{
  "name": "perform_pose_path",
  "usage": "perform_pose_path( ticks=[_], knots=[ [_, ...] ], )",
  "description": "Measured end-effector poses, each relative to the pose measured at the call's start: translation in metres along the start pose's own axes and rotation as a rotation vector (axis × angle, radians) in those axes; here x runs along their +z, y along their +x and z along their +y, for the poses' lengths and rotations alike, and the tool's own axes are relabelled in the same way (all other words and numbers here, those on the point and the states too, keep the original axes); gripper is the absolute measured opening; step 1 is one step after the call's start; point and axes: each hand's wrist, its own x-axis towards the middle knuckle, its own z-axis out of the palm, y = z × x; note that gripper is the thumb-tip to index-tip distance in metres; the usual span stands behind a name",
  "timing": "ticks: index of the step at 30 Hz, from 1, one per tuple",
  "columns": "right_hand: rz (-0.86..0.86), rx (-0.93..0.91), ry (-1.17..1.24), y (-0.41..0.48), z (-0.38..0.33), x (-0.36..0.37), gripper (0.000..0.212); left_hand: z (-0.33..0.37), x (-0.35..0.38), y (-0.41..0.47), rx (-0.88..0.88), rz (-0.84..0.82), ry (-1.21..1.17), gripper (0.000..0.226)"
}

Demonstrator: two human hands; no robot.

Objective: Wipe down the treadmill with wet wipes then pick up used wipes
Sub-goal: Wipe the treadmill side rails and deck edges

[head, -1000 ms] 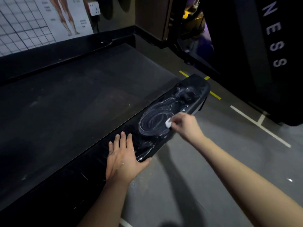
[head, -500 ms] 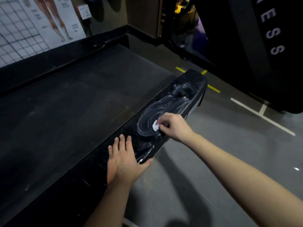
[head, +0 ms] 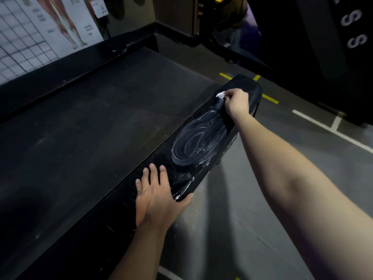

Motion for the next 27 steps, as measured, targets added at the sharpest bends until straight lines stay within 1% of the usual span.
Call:
perform_pose_path(
  ticks=[1,4,5,8,10,11,12,15,16,18,20,22,23,25,27],
  knots=[
    [-0.03,-0.059,-0.016,-0.008,-0.003,0.003,0.027,0.0,0.0,0.0,-0.008,0.001,0.003,0.121],
    [-0.153,-0.324,-0.077,-0.051,-0.007,0.01,0.023,0.0,0.0,0.0,-0.014,-0.005,0.023,0.12],
    [-0.177,-0.367,-0.078,-0.066,-0.007,0.008,0.022,0.0,0.001,-0.001,-0.008,-0.01,0.02,0.119],
    [-0.251,-0.408,-0.081,-0.093,-0.005,-0.004,0.023,0.0,0.001,-0.001,0.001,-0.004,0.01,0.119],
    [-0.324,-0.401,-0.117,-0.09,-0.004,-0.015,0.021,0.0,0.001,-0.001,0.002,-0.001,0.007,0.119],
    [-0.314,-0.374,-0.123,-0.082,-0.005,-0.02,0.02,0.0,0.001,-0.001,-0.002,-0.007,0.01,0.119],
    [-0.267,-0.338,-0.121,-0.069,-0.006,-0.023,0.019,0.0,0.001,0.0,-0.009,-0.016,0.017,0.119],
    [-0.039,-0.214,-0.109,-0.019,-0.001,-0.025,0.026,0.0,-0.001,-0.001,-0.018,-0.013,0.014,0.12],
    [-0.022,-0.161,-0.123,-0.006,0.004,-0.022,0.027,0.001,-0.002,-0.001,-0.018,-0.018,0.014,0.121],
    [-0.049,-0.101,-0.145,0.004,0.007,-0.007,0.029,0.002,-0.004,-0.001,-0.015,-0.007,0.006,0.122],
    [-0.098,-0.173,-0.125,-0.004,0.002,0.011,0.031,0.003,-0.004,-0.002,-0.019,-0.018,0.009,0.122],
    [-0.189,-0.286,-0.105,-0.026,-0.011,0.02,0.03,0.001,-0.002,-0.001,-0.024,-0.002,0.009,0.122],
    [-0.227,-0.302,-0.099,-0.041,-0.019,0.018,0.029,0.001,-0.002,-0.001,-0.023,-0.002,0.006,0.121],
    [-0.262,-0.273,-0.068,-0.064,-0.024,0.01,0.028,0.0,0.001,0.0,-0.016,0.007,0.001,0.12],
    [-0.306,-0.274,-0.06,-0.086,-0.022,-0.004,0.023,0.0,0.001,0.0,-0.019,0.001,0.002,0.12]
  ],
)
